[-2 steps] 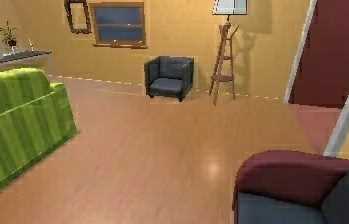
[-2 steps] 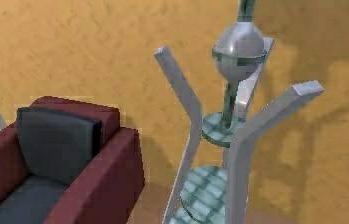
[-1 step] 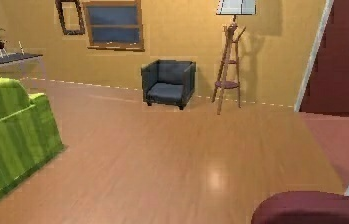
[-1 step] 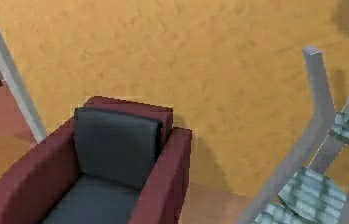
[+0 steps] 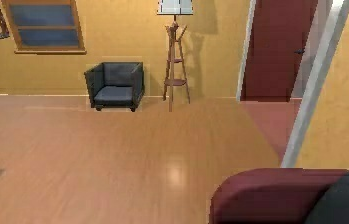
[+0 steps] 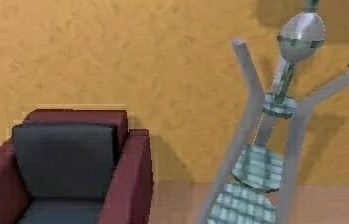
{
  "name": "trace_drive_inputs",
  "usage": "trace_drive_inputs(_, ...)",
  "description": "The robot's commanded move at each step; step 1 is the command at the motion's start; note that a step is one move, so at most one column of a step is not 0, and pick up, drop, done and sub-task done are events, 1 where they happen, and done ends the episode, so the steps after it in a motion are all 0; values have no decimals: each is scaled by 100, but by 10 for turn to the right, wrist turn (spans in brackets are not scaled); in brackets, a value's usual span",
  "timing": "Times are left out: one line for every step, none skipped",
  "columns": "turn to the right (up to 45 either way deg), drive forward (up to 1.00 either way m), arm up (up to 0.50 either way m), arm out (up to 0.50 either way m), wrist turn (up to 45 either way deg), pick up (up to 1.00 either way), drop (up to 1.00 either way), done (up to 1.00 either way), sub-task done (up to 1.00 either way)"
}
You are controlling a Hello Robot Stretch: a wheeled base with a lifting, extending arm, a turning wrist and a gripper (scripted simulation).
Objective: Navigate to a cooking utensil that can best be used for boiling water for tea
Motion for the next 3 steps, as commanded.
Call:
trace_drive_inputs(0, 100, 0, 0, 0, 0, 0, 0, 0)
trace_drive_inputs(210, 0, 0, 0, 0, 0, 0, 0, 0)
trace_drive_inputs(0, 5, 0, 0, 0, 0, 0, 0, 0)
